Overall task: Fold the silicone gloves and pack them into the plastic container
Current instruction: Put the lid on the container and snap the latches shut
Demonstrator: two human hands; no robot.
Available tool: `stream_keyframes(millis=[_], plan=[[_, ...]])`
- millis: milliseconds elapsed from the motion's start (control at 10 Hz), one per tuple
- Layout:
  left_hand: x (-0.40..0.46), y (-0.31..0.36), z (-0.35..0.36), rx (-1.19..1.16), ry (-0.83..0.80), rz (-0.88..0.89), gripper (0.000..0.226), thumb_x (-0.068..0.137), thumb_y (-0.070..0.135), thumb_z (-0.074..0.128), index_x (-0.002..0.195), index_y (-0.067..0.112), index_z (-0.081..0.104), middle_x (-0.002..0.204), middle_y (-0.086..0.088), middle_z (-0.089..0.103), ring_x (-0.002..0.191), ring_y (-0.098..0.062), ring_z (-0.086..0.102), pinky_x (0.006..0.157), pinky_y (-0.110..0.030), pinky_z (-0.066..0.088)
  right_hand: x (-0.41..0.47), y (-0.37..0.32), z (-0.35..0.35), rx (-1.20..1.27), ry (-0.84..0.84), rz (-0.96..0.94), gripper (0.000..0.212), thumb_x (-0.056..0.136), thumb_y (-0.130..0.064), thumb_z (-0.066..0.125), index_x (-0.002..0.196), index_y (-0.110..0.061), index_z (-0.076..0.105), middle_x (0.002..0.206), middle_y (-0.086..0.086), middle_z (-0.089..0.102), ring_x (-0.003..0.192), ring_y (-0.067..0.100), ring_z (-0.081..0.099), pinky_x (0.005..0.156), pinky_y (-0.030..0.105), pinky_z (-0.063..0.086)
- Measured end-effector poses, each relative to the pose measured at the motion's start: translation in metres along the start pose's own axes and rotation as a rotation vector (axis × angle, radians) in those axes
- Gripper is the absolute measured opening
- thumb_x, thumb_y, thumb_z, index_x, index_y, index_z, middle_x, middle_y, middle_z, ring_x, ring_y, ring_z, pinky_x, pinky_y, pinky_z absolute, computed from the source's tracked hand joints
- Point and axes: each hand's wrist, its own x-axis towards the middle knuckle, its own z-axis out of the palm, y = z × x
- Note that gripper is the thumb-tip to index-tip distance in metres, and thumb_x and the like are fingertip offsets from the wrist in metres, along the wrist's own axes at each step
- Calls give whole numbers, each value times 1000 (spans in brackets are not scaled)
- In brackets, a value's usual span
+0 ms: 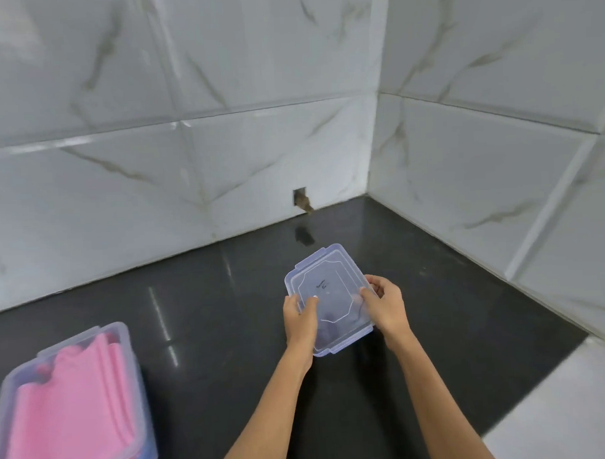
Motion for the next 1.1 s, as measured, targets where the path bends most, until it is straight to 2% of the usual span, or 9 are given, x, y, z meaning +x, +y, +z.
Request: stream_keyframes(millis=[200,300,400,500,600,700,800,1000,1100], plan=[[-33,45,-84,-272,-105,62,34,90,42,54,112,18,63,97,-6,73,87,-21,71,69,-30,58,-95,-71,83,137,-106,-387,21,93,-14,52,104,-32,51,107,-18,49,91,-14,56,62,4,48],[-60,60,-133,-343,-68,138,23,94,48,40,99,36,59,96,10,66,86,-5,65,74,-24,51,-150,-88,122,46,-236,-581,27,95,-18,51,120,-28,49,108,-22,40,85,-5,59,66,9,50],[-89,71,-185,-404,25,142,23,98,43,34,84,41,52,85,20,57,65,13,61,57,-10,48,-194,-97,151,-38,-345,-664,32,95,-13,49,121,-31,48,103,-33,42,80,1,60,67,17,52],[-115,67,-229,-573,103,135,30,99,36,37,77,35,58,79,16,58,52,15,60,46,-5,47,-230,-100,172,-154,-446,-798,41,94,-11,47,132,-27,44,112,-19,46,89,6,57,76,23,51],[-128,54,-263,-538,188,203,30,94,33,50,86,20,75,76,-3,70,64,-10,70,55,-21,56,-254,-97,179,-281,-643,-895,53,89,-20,51,139,-32,36,125,-12,41,108,10,50,94,30,48],[-138,44,-291,-516,301,223,33,96,19,47,121,2,58,100,-15,71,87,-26,70,66,-33,57,-257,-98,175,-316,-806,-947,57,79,-43,57,133,-40,39,129,-19,43,123,4,37,116,28,21],[-140,38,-318,-418,307,220,27,101,15,37,121,9,54,108,-10,72,85,-26,73,60,-35,59,-240,-100,172,-195,-682,-868,48,76,-61,53,120,-43,49,121,-27,46,119,-2,42,113,29,24],[-136,28,-333,-232,332,160,16,97,19,47,106,20,61,107,-1,67,74,-26,74,51,-31,57,-202,-92,199,103,-851,-296,23,96,-18,48,105,-38,56,112,-14,56,95,-9,60,73,13,52],[-129,21,-328,-147,418,197,17,98,20,48,105,17,63,104,-3,68,77,-22,73,55,-32,59,-201,-77,214,36,-822,-231,36,96,-8,40,119,-34,51,123,-11,44,106,1,50,87,19,46]])
